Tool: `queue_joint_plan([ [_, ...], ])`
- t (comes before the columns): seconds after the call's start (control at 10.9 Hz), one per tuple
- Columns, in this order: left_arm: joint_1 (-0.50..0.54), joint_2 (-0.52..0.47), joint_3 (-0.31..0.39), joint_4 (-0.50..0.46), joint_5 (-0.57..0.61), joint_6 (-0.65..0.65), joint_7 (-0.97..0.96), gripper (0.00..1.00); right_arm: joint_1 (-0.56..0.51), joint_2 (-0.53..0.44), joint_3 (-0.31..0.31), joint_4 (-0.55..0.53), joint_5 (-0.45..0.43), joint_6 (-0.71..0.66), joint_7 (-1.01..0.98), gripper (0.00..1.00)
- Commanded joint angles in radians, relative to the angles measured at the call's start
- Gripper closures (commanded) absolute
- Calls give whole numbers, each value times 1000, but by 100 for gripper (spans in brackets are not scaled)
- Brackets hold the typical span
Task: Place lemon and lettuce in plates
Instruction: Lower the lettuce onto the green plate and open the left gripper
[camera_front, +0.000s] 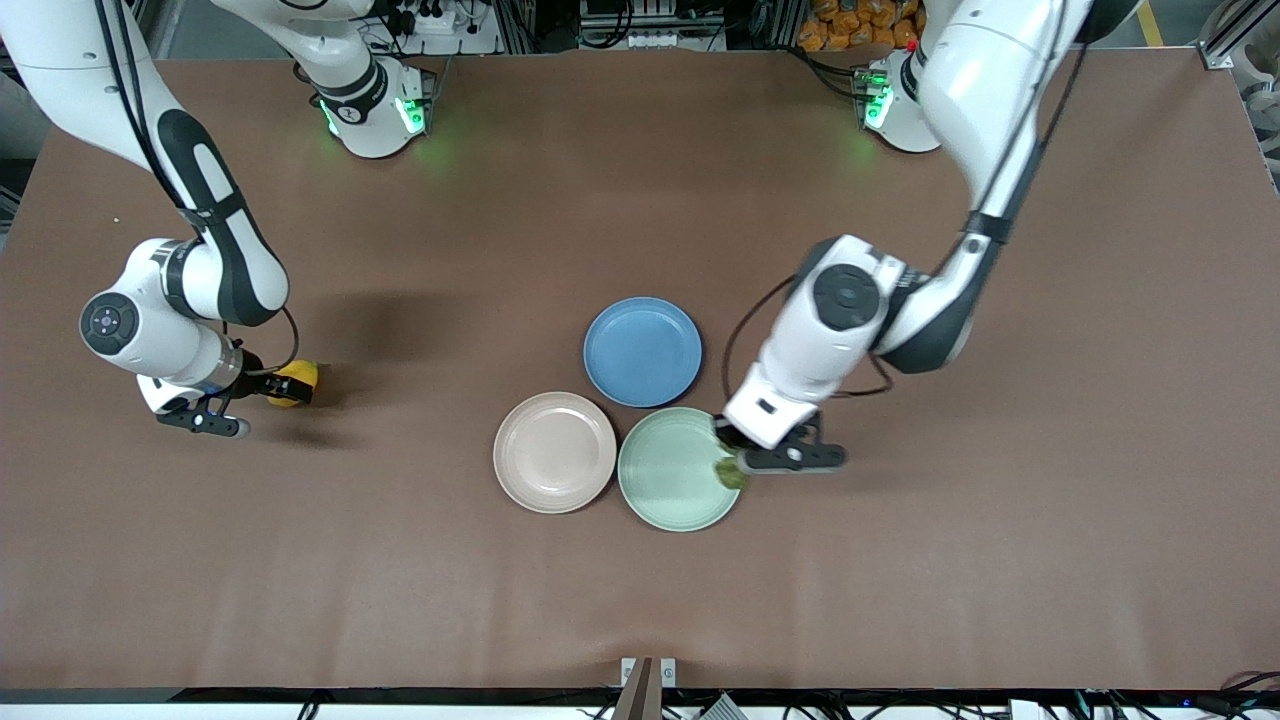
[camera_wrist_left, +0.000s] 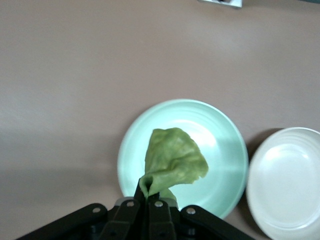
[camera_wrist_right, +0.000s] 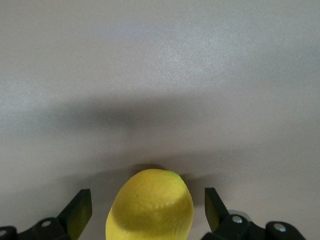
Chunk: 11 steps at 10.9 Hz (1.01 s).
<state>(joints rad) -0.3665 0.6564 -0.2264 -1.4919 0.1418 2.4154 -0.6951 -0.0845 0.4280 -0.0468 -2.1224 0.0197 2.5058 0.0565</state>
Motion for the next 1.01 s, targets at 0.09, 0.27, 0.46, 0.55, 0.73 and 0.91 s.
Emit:
queue_joint_plan([
  [0.09, -72, 107, 21, 52, 21, 56, -112, 93, -14, 0, 13, -54, 5, 79, 9, 0],
  [0.27, -81, 135, 32, 50, 34, 92, -104, 0, -14, 5, 15, -56, 5, 82, 9, 0],
  [0.46, -104, 128, 59, 58, 76, 110, -104, 0, -14, 18, 15, -57, 8, 103, 9, 0],
  [0.55, -98, 115, 62, 68, 78, 111, -95, 0, -14, 32, 15, -59, 8, 120, 9, 0],
  [0.73, -94, 97, 114, 122, 76, 114, -77, 0, -14, 40, 15, -57, 8, 122, 9, 0],
  [0.91, -77, 69, 139, 150, 78, 114, -39, 0, -11, 41, 15, -57, 8, 120, 13, 7],
])
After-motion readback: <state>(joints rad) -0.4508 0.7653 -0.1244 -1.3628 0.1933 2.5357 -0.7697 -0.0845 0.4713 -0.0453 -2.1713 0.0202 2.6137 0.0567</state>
